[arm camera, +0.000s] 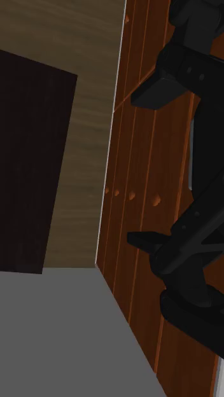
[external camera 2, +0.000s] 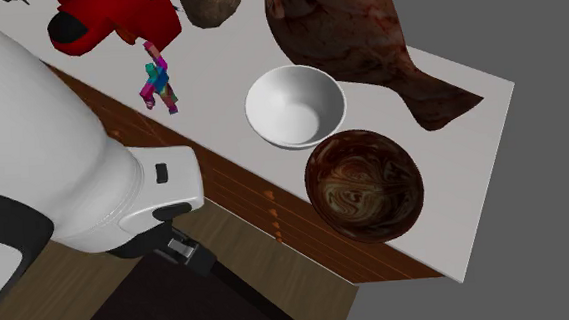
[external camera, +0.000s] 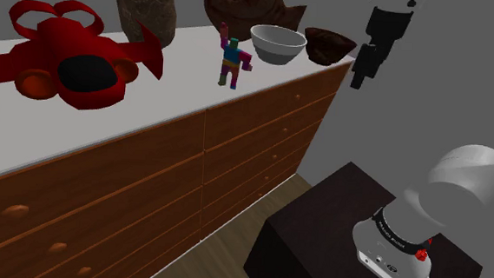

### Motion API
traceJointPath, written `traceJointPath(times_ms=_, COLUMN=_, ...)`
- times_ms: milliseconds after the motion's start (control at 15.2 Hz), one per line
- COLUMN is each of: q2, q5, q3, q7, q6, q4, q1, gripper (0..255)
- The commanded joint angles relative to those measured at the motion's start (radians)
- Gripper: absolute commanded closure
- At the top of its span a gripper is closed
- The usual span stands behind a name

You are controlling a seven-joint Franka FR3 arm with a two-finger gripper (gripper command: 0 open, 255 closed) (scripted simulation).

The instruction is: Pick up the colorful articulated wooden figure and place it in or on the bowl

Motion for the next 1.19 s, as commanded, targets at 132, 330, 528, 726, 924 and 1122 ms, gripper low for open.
traceJointPath(times_ms=132, q2=0.054, q5=0.020, q3=0.036, q7=0.038, q6=0.014, q4=0.044, q1=0.010, gripper=0)
traceJointPath(times_ms=330, q2=0.139, q5=0.041, q3=0.089, q7=0.095, q6=0.031, q4=0.118, q1=0.022, gripper=0)
traceJointPath(times_ms=528, q2=0.228, q5=0.053, q3=0.140, q7=0.152, q6=0.043, q4=0.202, q1=0.030, gripper=0)
traceJointPath(times_ms=726, q2=0.322, q5=0.053, q3=0.190, q7=0.210, q6=0.049, q4=0.295, q1=0.036, gripper=0)
traceJointPath(times_ms=924, q2=0.422, q5=0.042, q3=0.240, q7=0.271, q6=0.048, q4=0.399, q1=0.042, gripper=0)
traceJointPath(times_ms=1122, q2=0.528, q5=0.018, q3=0.288, q7=0.334, q6=0.037, q4=0.515, q1=0.050, gripper=0)
